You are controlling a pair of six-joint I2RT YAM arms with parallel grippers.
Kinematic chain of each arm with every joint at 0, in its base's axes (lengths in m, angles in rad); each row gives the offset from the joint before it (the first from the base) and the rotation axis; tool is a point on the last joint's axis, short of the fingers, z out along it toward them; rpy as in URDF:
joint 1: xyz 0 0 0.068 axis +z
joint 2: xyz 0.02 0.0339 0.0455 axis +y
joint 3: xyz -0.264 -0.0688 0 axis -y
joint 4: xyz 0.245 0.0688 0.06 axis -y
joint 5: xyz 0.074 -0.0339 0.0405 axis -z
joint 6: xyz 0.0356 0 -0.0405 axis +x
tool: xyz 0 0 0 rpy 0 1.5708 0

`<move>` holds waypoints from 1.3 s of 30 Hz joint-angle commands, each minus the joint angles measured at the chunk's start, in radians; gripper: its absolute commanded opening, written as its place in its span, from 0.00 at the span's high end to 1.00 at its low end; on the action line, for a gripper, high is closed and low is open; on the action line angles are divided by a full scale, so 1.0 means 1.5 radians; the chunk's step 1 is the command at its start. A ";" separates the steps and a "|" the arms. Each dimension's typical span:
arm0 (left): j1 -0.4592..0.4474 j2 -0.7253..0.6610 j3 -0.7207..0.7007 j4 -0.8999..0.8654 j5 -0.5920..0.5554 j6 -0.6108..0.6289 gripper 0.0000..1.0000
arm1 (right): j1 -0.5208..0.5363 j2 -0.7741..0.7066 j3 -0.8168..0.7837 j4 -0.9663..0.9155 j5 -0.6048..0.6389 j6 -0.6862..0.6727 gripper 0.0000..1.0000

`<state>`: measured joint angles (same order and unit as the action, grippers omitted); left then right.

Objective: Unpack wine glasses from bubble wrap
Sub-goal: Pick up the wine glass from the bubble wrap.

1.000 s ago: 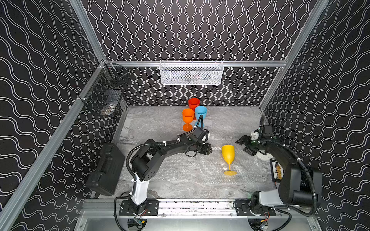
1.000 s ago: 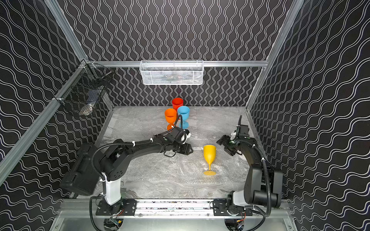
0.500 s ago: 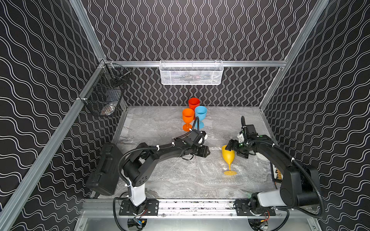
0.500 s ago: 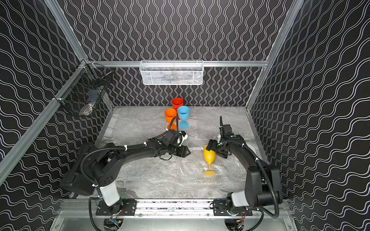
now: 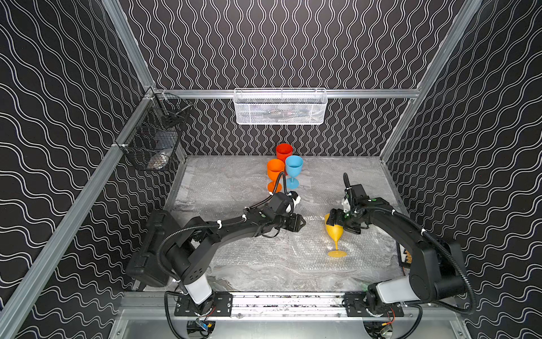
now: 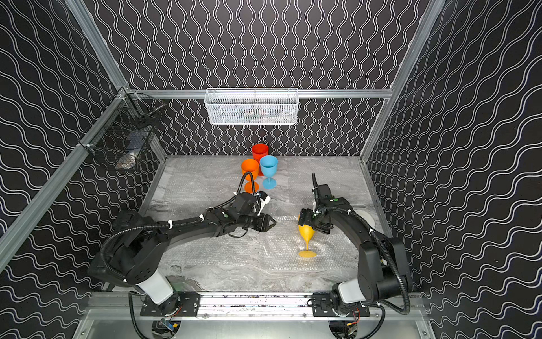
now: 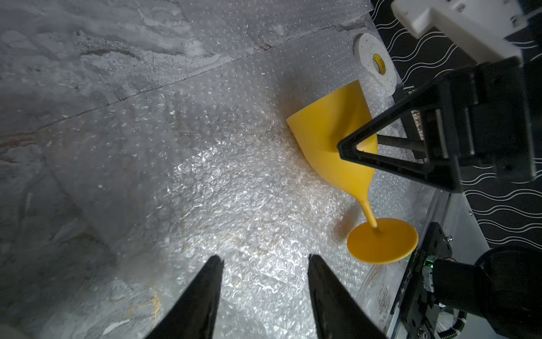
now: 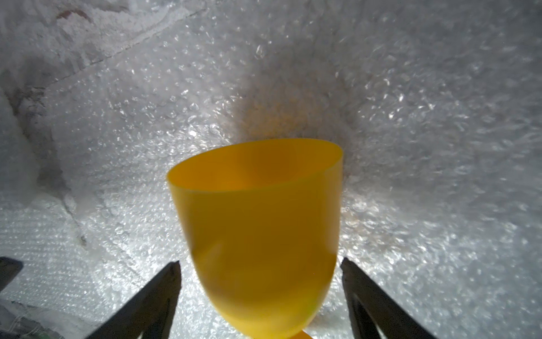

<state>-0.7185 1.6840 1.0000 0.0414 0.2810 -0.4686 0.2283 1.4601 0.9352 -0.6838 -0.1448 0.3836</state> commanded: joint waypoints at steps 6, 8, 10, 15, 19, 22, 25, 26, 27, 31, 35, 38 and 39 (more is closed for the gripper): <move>0.000 -0.017 -0.016 0.054 -0.016 0.011 0.48 | 0.014 0.023 -0.011 0.015 0.014 -0.003 0.13; 0.000 -0.016 -0.017 0.059 -0.015 0.009 0.48 | 0.018 0.030 -0.013 0.018 0.015 -0.005 0.13; 0.000 -0.014 -0.018 0.064 -0.014 0.007 0.48 | 0.024 0.036 -0.018 0.025 0.017 -0.006 0.12; -0.002 -0.006 -0.024 0.078 -0.013 0.001 0.48 | 0.032 0.056 -0.018 0.030 0.024 -0.010 0.13; -0.008 -0.007 -0.033 0.093 -0.012 -0.005 0.48 | 0.040 0.077 -0.010 0.032 0.033 -0.015 0.13; -0.011 -0.005 -0.031 0.090 -0.010 -0.003 0.48 | 0.047 0.088 -0.007 0.034 0.038 -0.014 0.13; -0.013 -0.009 -0.029 0.085 -0.012 0.002 0.48 | 0.051 0.085 -0.009 0.038 0.045 -0.011 0.13; -0.014 -0.010 -0.029 0.084 -0.014 0.003 0.48 | 0.053 0.082 -0.011 0.040 0.047 -0.010 0.14; -0.014 -0.012 -0.028 0.082 -0.015 0.004 0.48 | 0.053 0.080 -0.013 0.041 0.049 -0.009 0.15; -0.016 -0.016 -0.031 0.084 -0.021 0.001 0.47 | 0.055 0.077 -0.018 0.041 0.050 -0.011 0.16; -0.018 -0.017 -0.036 0.089 -0.022 -0.003 0.47 | 0.057 0.068 -0.017 0.037 0.051 -0.014 0.19; -0.018 -0.016 -0.035 0.090 -0.021 -0.003 0.47 | 0.059 0.056 -0.011 0.029 0.056 -0.016 0.23; -0.019 -0.017 -0.033 0.089 -0.021 -0.002 0.47 | 0.059 0.053 -0.010 0.027 0.057 -0.016 0.25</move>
<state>-0.7448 1.6714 0.9489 0.1432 0.2565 -0.4702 0.3138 1.5532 0.9108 -0.6315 -0.0803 0.3725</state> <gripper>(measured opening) 0.525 0.763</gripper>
